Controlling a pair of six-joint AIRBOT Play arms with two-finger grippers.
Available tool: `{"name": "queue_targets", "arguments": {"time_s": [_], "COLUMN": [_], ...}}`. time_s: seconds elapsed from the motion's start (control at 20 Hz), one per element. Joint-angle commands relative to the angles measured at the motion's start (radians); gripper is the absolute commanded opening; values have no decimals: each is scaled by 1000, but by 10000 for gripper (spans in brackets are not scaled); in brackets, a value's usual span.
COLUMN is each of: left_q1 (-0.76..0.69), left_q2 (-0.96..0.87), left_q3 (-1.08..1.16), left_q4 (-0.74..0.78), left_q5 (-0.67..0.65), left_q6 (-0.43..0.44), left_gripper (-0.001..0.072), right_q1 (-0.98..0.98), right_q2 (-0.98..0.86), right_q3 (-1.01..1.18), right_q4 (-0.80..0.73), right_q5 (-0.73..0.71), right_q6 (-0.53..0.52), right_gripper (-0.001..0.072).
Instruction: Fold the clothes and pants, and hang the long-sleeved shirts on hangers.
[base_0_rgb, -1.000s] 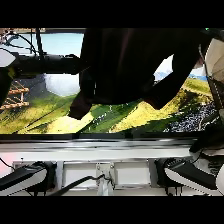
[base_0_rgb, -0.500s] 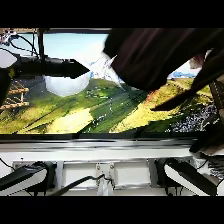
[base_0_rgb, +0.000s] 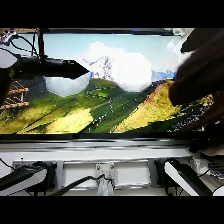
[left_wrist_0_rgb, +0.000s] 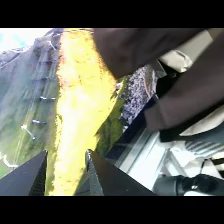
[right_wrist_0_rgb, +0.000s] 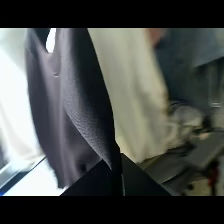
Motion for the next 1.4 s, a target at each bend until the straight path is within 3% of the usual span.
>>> {"name": "queue_targets", "arguments": {"time_s": [0.0,0.5,0.95,1.25,1.3,1.35], "left_q1": [1,1,1,1,1,0], "left_q2": [-1,-1,0,0,0,0], "left_q3": [0,0,0,0,0,0], "left_q4": [26,26,26,25,25,25], "left_q5": [0,-8,-22,-21,-22,-23], "left_q6": [0,0,-19,-45,-45,-45], "left_gripper": [277,278,277,277,277,278], "right_q1": [-137,-471,-630,-661,-661,-661], "right_q2": [11,-4,-93,-118,-116,-113], "right_q3": [1,1,1,1,1,1], "right_q4": [-18,-14,39,134,134,134], "right_q5": [-4,-173,-257,-239,-239,-240], "right_q6": [32,63,60,-59,-59,-59], "right_gripper": [30,30,30,34,104,255]}}
